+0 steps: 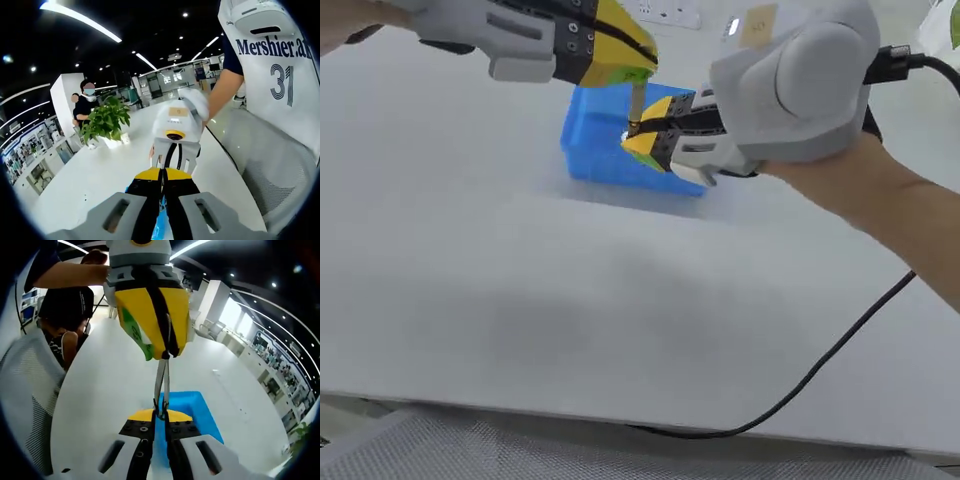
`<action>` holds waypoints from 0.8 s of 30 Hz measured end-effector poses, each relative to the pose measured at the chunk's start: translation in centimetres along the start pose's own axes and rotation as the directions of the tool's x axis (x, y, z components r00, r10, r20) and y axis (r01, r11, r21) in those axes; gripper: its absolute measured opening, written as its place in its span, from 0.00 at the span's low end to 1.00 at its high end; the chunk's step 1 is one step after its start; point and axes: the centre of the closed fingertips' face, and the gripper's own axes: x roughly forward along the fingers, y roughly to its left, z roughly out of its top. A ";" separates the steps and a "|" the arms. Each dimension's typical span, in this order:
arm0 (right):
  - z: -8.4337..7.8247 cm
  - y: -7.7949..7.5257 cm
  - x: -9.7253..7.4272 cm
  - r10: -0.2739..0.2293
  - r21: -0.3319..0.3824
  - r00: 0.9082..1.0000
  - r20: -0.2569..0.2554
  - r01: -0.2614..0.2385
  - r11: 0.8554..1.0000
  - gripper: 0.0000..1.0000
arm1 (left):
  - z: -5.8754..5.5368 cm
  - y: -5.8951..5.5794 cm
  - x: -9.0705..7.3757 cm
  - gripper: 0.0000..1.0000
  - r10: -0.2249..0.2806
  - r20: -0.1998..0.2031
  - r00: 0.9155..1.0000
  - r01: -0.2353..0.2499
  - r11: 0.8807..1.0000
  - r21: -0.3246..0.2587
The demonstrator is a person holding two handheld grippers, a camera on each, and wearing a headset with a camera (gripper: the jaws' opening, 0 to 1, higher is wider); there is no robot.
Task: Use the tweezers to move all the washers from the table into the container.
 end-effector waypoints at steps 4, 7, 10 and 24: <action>-0.7 -1.9 0.3 -0.031 0.014 0.999 -0.010 0.031 0.999 0.08 | -0.4 1.5 0.8 0.04 -0.010 0.001 1.000 0.010 1.000 0.009; -1.5 -2.9 0.8 -0.041 0.031 0.999 -0.020 0.042 0.999 0.08 | -1.2 2.5 1.3 0.04 -0.009 0.004 1.000 0.009 1.000 0.000; -2.3 -3.4 1.2 -0.047 0.053 0.998 -0.031 0.048 0.997 0.08 | -2.0 3.1 1.9 0.04 -0.010 -0.001 1.000 0.010 1.000 -0.008; -5.9 -3.9 3.0 -0.028 0.128 0.997 -0.069 0.037 0.991 0.09 | -5.5 4.2 3.8 0.04 -0.006 -0.022 1.000 0.005 0.998 -0.066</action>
